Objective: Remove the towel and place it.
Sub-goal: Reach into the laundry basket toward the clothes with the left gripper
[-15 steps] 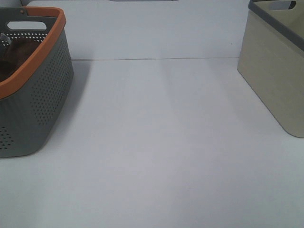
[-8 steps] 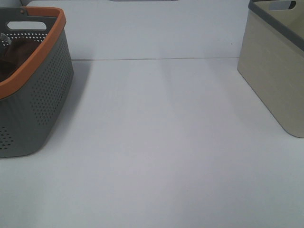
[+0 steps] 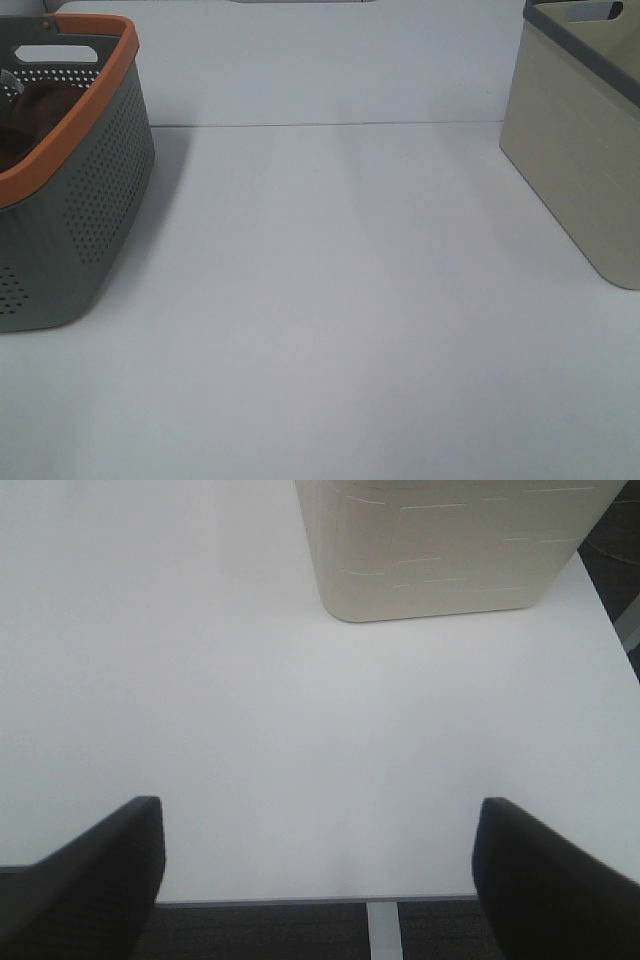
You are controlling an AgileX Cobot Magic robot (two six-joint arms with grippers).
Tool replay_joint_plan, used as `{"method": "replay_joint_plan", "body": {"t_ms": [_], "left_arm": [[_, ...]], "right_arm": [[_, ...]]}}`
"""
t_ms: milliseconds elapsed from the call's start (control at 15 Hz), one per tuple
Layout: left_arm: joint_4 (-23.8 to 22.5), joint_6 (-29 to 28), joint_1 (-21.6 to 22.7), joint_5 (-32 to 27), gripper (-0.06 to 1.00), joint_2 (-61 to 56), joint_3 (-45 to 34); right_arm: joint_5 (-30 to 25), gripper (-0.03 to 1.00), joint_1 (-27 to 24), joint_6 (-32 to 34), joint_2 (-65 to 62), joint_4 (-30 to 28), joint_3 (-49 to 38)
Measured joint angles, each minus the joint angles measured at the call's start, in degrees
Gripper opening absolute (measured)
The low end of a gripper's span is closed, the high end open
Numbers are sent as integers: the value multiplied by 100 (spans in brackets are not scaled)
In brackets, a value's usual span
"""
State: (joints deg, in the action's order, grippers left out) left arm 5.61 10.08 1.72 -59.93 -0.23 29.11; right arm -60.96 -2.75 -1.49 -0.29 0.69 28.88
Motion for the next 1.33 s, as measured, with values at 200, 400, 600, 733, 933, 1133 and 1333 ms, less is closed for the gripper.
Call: {"method": "replay_joint_plan", "body": {"t_ms": [200, 400, 600, 733, 933, 1133, 1333], "left_arm": [[0, 0, 0, 0, 99, 0, 0], [0, 0, 0, 0, 99, 0, 0], [0, 0, 0, 0, 99, 0, 0], [0, 0, 0, 0, 99, 0, 0], [0, 0, 0, 0, 99, 0, 0], [-6, 0, 0, 0, 99, 0, 0], [-23, 23, 0, -155, 99, 372, 350]], "right_arm": [[0, 74, 0, 0, 0, 0, 0], [0, 74, 0, 0, 0, 0, 0], [0, 74, 0, 0, 0, 0, 0], [0, 74, 0, 0, 0, 0, 0], [0, 74, 0, 0, 0, 0, 0], [0, 74, 0, 0, 0, 0, 0], [0, 74, 0, 0, 0, 0, 0]]}}
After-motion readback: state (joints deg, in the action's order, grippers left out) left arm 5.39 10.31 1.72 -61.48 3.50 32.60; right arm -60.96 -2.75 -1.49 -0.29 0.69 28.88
